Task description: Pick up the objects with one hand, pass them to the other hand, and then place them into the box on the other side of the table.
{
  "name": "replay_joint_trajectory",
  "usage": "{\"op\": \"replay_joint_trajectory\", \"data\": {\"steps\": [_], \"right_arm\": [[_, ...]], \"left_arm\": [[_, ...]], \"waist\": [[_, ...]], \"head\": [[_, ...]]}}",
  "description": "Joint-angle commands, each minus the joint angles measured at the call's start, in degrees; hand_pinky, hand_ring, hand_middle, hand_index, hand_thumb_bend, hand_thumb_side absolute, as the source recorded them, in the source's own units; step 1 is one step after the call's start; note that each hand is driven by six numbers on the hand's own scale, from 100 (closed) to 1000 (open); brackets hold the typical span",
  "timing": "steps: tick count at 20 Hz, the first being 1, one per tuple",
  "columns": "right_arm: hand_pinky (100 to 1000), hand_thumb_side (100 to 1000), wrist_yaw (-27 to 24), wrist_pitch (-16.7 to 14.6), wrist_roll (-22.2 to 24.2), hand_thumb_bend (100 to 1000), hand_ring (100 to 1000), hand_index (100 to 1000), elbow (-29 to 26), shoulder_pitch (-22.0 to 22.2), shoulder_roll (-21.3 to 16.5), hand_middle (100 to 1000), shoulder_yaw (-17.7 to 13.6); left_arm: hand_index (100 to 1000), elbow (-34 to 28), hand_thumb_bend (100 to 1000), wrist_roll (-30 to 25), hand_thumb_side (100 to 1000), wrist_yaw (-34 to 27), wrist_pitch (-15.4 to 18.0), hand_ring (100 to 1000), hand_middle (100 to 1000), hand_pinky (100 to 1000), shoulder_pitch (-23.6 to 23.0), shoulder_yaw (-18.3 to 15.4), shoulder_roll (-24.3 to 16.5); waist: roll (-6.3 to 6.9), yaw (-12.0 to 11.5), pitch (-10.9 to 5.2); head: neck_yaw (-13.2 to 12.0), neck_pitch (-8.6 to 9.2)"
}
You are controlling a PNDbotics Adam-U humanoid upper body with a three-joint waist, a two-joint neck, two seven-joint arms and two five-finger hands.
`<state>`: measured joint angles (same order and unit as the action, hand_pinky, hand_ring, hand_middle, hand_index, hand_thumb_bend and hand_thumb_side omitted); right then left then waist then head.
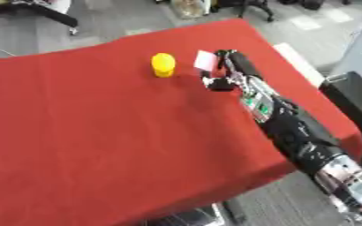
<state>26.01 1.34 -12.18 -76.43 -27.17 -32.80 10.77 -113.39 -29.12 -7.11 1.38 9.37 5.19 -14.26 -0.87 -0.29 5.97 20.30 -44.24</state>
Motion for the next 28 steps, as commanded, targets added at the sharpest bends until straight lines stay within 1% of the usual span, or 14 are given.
{"op": "replay_joint_trajectory", "data": {"steps": [1, 2, 4, 7, 8, 9, 10, 13, 15, 18, 21, 26, 27, 28], "right_arm": [[802, 388, -1.32, -0.49, -0.07, 180, 340, 326, -14.25, 0.29, 1.01, 507, 1.53], [801, 266, -1.40, -0.45, 0.33, 100, 343, 327, -18.26, 0.65, 2.18, 507, 2.26], [797, 270, -1.62, -0.46, 1.52, 100, 353, 329, -24.67, 0.91, 5.15, 507, 3.75], [792, 282, -2.47, -0.69, 3.53, 100, 358, 330, -30.81, 0.83, 10.38, 505, 6.39], [791, 286, -2.98, -0.91, 4.35, 100, 358, 331, -32.08, 0.76, 11.94, 505, 7.50], [790, 255, -3.42, -1.09, 5.20, 140, 355, 331, -32.95, 0.70, 13.13, 504, 8.51], [789, 297, -3.96, -1.30, 6.15, 100, 353, 331, -33.59, 0.65, 14.17, 504, 9.63], [786, 306, -5.42, -1.77, 8.54, 100, 346, 330, -34.40, 0.69, 16.20, 502, 12.72], [786, 293, -4.87, -2.20, 9.52, 100, 337, 330, -34.46, 0.91, 16.94, 501, 14.15], [794, 266, -1.87, -3.62, 11.37, 100, 334, 330, -34.25, 0.92, 17.06, 507, 15.82], [794, 265, 0.31, -4.67, 12.72, 100, 327, 329, -33.80, 0.55, 16.28, 506, 16.80], [793, 266, -0.65, -6.04, 13.91, 100, 320, 328, -32.60, 0.00, 15.81, 505, 18.35], [792, 243, -0.77, -6.32, 14.11, 100, 318, 327, -32.36, -0.10, 15.77, 504, 18.57], [792, 265, -0.88, -6.58, 14.27, 100, 318, 326, -32.09, -0.17, 15.78, 504, 18.76]], "left_arm": [[838, -0.59, 100, 1.93, 805, 2.33, -1.32, 892, 720, 750, 0.59, -0.17, -0.50], [839, -0.17, 100, 2.51, 791, 3.08, -1.43, 895, 726, 749, 0.91, -0.02, -0.62], [849, 0.78, 100, 3.63, 747, 5.39, -0.85, 904, 742, 754, 1.78, 0.35, -1.20], [882, 2.43, 100, 4.97, 711, 10.67, 1.58, 934, 788, 770, 3.33, 1.67, -1.80], [897, 2.88, 100, 5.45, 705, 12.34, 2.88, 943, 808, 779, 3.88, 2.28, -1.85], [911, 3.30, 100, 6.02, 649, 13.80, 4.24, 950, 829, 788, 4.38, 2.90, -1.86], [917, 3.56, 100, 6.71, 695, 15.15, 5.90, 952, 835, 790, 4.88, 3.60, -1.93], [928, 4.60, 100, 9.07, 701, 17.82, 10.36, 960, 854, 797, 5.94, 5.85, -1.98], [926, 5.81, 100, 10.30, 754, 17.64, 11.28, 963, 850, 789, 6.60, 7.35, -1.49], [922, 7.51, 144, 10.66, 814, 14.89, 9.35, 963, 843, 779, 7.62, 9.66, -0.67], [923, 8.07, 162, 9.86, 827, 12.19, 6.62, 961, 844, 773, 8.57, 11.10, -0.16], [921, 8.83, 169, 10.32, 828, 10.58, 4.50, 958, 843, 766, 9.81, 11.83, 0.46], [921, 9.21, 150, 10.54, 831, 10.42, 4.17, 958, 843, 765, 10.06, 11.87, 0.62], [921, 9.62, 171, 10.74, 834, 10.33, 3.84, 958, 843, 765, 10.30, 11.91, 0.78]], "waist": [[0.00, 0.29, -0.73], [0.04, 0.41, -0.79], [0.10, 0.61, -0.92], [0.13, 0.98, -1.06], [0.09, 1.07, -1.09], [0.03, 1.14, -1.11], [-0.05, 1.19, -1.13], [-0.25, 1.29, -1.12], [-0.34, 1.31, -1.07], [-0.45, 1.29, -1.04], [-0.47, 1.18, -1.05], [-0.42, 1.11, -0.94], [-0.41, 1.11, -0.92], [-0.40, 1.11, -0.90]], "head": [[-2.10, 0.12], [-2.63, 0.12], [-3.40, 0.12], [-3.88, 0.12], [-3.88, 0.12], [-3.86, 0.12], [-3.85, 0.12], [-3.78, 0.12], [-3.79, 0.12], [-3.87, 0.12], [-4.05, 0.12], [-5.64, 0.12], [-6.03, 0.12], [-6.43, 0.12]]}}
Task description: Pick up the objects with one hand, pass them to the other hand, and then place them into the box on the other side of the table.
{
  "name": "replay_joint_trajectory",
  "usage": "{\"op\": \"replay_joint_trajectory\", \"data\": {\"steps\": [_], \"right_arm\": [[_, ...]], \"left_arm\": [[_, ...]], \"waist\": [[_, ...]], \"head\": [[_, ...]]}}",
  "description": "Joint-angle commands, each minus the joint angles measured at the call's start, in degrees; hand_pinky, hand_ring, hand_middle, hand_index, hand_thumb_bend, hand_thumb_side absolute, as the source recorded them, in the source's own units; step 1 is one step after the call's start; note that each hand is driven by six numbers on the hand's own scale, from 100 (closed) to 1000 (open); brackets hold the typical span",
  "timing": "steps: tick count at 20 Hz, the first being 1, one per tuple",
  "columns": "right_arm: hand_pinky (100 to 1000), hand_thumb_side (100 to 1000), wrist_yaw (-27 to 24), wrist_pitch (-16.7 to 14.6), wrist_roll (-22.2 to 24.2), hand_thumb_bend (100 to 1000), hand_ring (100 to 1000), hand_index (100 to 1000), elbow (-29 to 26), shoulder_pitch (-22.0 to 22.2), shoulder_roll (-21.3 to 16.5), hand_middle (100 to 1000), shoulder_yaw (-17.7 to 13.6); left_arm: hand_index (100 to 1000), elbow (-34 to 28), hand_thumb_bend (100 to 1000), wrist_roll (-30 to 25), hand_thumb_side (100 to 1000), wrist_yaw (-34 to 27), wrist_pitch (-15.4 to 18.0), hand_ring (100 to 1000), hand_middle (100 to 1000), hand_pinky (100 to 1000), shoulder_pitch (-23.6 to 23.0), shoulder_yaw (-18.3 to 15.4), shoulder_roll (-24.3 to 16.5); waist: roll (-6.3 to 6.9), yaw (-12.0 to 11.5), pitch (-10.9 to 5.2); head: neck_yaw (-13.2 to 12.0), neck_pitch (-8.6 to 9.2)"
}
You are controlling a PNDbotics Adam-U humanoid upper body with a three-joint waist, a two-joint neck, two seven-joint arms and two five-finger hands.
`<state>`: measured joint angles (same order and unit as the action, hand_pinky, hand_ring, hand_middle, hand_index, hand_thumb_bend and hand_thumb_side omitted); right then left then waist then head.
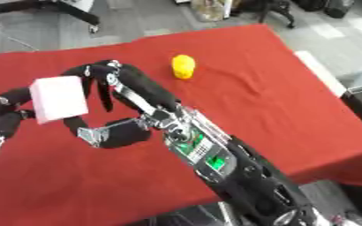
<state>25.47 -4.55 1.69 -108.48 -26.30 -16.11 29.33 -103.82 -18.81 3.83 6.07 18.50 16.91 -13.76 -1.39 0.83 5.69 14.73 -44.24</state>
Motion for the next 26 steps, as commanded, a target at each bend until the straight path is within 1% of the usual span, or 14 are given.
{"op": "replay_joint_trajectory", "data": {"steps": [1, 2, 7, 10, 13, 17, 21, 26], "right_arm": [[791, 245, -0.44, -0.92, 0.47, 100, 316, 326, 0.30, -1.13, -0.87, 503, 0.36], [791, 264, -0.48, -1.12, 0.48, 100, 315, 326, 0.66, -1.20, -0.81, 503, 0.48], [791, 258, 0.07, -2.13, 0.39, 100, 314, 325, 2.11, -1.39, -0.41, 503, 0.80], [793, 248, 0.99, -2.71, 0.25, 100, 315, 326, 2.68, -1.55, -0.26, 506, 0.85], [794, 242, 2.32, -3.22, 0.14, 100, 315, 326, 3.11, -1.76, -0.06, 507, 0.87], [797, 224, 4.07, -3.77, 0.04, 100, 317, 326, 3.37, -2.13, 0.09, 510, 0.88], [801, 203, 6.48, -4.26, 0.01, 100, 319, 325, 3.24, -2.44, 0.08, 513, 0.73], [807, 174, 9.64, -4.76, -0.15, 100, 323, 324, 2.80, -2.72, 0.00, 518, 0.44]], "left_arm": [[921, 0.46, 172, 0.62, 837, -0.64, -1.13, 958, 842, 764, 1.43, 0.24, 0.44], [921, 0.84, 173, 0.75, 840, -0.63, -1.39, 958, 842, 764, 1.67, 0.31, 0.59], [920, 2.49, 201, 0.93, 860, -1.21, -2.65, 960, 843, 761, 2.50, 0.71, 1.34], [923, 2.82, 235, -0.18, 888, -2.27, -3.53, 965, 843, 763, 2.60, 1.15, 1.49], [927, 2.78, 269, -3.15, 922, -3.51, -4.47, 970, 846, 766, 2.59, 1.62, 1.48], [935, 2.88, 345, -7.65, 1000, -4.72, -5.74, 970, 844, 764, 2.65, 2.12, 1.41], [933, 2.92, 377, -12.11, 1000, -5.15, -7.47, 962, 838, 756, 2.74, 2.49, 1.40], [928, 2.77, 397, -14.32, 1000, -5.28, -9.58, 956, 832, 746, 2.92, 2.52, 1.58]], "waist": [[0.13, -0.01, -0.60], [0.14, -0.01, -0.57], [0.17, 0.03, -0.47], [0.22, 0.06, -0.37], [0.29, 0.08, -0.27], [0.32, 0.11, -0.19], [0.31, 0.13, -0.16], [0.31, 0.16, -0.12]], "head": [[-1.19, 0.13], [-1.47, 0.13], [-3.23, 0.13], [-4.20, 0.13], [-4.71, 0.13], [-4.96, 0.13], [-4.89, 0.13], [-4.47, 0.13]]}}
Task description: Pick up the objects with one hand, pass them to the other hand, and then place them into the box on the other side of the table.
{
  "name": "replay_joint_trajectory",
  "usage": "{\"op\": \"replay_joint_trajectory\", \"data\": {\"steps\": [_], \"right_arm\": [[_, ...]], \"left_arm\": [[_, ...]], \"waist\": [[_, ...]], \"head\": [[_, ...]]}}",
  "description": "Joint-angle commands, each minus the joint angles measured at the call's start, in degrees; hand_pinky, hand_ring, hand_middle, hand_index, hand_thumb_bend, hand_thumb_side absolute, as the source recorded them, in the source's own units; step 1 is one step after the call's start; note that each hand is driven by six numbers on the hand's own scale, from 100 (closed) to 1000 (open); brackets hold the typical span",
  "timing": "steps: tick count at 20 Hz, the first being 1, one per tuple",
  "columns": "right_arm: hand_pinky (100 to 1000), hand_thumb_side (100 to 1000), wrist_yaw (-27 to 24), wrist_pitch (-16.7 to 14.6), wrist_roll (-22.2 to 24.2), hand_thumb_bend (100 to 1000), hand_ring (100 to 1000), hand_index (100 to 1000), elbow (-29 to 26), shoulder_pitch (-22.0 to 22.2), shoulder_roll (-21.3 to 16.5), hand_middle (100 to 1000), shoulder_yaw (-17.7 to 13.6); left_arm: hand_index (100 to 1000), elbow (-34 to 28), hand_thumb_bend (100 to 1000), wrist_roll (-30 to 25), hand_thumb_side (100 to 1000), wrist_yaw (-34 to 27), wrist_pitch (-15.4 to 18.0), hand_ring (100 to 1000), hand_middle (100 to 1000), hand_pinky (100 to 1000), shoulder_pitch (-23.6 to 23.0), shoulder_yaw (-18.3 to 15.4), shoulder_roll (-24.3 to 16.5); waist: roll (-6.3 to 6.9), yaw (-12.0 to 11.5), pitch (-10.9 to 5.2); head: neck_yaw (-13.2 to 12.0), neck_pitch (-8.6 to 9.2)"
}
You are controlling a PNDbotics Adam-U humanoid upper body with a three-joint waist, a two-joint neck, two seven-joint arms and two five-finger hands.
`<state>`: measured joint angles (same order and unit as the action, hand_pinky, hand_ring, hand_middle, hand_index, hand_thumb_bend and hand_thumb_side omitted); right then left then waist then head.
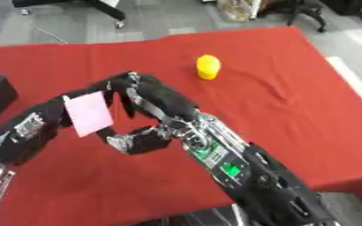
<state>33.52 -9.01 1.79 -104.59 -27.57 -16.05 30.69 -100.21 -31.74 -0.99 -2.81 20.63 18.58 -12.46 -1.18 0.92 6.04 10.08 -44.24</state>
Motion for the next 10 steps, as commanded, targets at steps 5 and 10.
{"op": "replay_joint_trajectory", "data": {"steps": [5, 10], "right_arm": [[809, 150, 4.96, -0.64, 0.03, 100, 322, 318, -1.28, -1.67, -0.13, 520, -1.01], [805, 129, 7.00, 0.61, -0.66, 100, 319, 309, -1.07, -1.97, 0.24, 514, -1.14]], "left_arm": [[922, -1.10, 413, -1.34, 1000, -1.15, -2.24, 954, 826, 742, 1.23, 1.01, 0.55], [914, -1.25, 366, -1.79, 1000, -1.15, -3.00, 941, 815, 731, 1.52, 1.38, 0.67]], "waist": [[0.09, 0.12, -0.44], [0.05, 0.11, -0.44]], "head": [[0.53, 0.13], [0.96, 0.13]]}}
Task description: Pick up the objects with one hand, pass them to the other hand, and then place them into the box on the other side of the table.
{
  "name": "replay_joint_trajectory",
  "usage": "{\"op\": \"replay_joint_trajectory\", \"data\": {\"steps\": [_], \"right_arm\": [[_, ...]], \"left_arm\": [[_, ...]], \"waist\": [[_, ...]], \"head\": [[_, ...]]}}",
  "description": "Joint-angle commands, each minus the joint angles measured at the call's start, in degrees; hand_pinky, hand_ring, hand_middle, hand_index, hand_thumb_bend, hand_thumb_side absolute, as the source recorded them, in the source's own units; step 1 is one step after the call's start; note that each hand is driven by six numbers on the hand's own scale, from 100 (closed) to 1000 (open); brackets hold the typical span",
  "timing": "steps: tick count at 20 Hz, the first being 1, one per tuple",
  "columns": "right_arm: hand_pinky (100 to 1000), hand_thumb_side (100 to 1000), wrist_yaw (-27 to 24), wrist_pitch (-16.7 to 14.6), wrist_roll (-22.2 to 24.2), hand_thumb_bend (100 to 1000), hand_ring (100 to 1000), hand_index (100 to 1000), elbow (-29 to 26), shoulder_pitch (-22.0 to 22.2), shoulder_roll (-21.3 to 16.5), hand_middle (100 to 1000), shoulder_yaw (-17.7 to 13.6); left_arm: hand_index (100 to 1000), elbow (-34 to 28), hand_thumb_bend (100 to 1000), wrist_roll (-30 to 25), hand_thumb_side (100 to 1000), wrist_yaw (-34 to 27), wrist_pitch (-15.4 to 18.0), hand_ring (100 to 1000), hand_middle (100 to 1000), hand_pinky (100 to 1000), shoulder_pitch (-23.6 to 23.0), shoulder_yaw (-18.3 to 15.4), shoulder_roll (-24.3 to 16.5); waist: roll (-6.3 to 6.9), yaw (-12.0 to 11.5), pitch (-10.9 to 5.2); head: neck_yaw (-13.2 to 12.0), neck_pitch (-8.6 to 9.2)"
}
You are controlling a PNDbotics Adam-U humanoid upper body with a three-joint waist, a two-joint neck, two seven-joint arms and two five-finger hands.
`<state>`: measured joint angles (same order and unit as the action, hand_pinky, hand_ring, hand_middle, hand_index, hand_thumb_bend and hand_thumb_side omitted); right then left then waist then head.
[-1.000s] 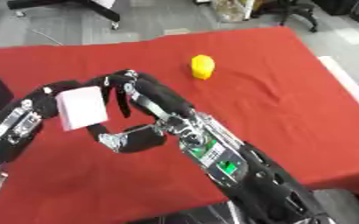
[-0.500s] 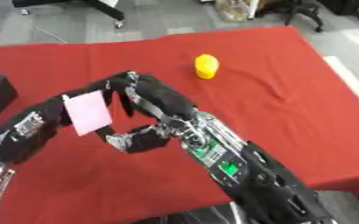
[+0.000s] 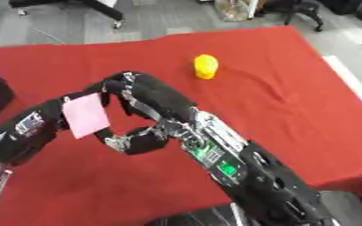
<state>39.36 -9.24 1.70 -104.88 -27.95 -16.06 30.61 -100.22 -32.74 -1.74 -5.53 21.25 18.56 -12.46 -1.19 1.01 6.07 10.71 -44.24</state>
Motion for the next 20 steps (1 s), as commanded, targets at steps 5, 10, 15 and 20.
{"op": "replay_joint_trajectory", "data": {"steps": [5, 10, 15, 20], "right_arm": [[804, 115, 2.29, 1.85, -1.13, 100, 317, 301, -1.09, -1.98, 0.59, 509, -0.96], [803, 109, 2.85, 2.88, -1.21, 100, 315, 297, -1.19, -2.52, 0.91, 507, -0.74], [798, 126, 1.88, 3.74, -1.05, 100, 306, 292, -0.12, -2.63, 1.24, 502, -0.31], [796, 135, 0.62, 4.22, -0.89, 100, 302, 289, 1.23, -2.80, 1.53, 499, 0.03]], "left_arm": [[895, -0.97, 310, -1.66, 1000, 1.13, -0.58, 917, 781, 714, 1.04, 1.89, 0.82], [884, -0.75, 241, -2.03, 987, 2.79, 0.03, 899, 749, 705, 1.24, 2.61, 1.04], [898, -0.79, 206, -4.04, 861, 1.02, 4.00, 909, 754, 721, 1.26, 3.50, 1.20], [907, -0.17, 264, -6.35, 833, -2.67, 8.01, 914, 761, 726, 1.22, 3.66, 1.27]], "waist": [[0.00, 0.01, -0.44], [-0.06, 0.02, -0.41], [-0.07, 0.06, -0.36], [-0.06, 0.02, -0.36]], "head": [[0.60, 0.13], [0.71, 0.13], [0.99, 0.13], [1.35, 0.13]]}}
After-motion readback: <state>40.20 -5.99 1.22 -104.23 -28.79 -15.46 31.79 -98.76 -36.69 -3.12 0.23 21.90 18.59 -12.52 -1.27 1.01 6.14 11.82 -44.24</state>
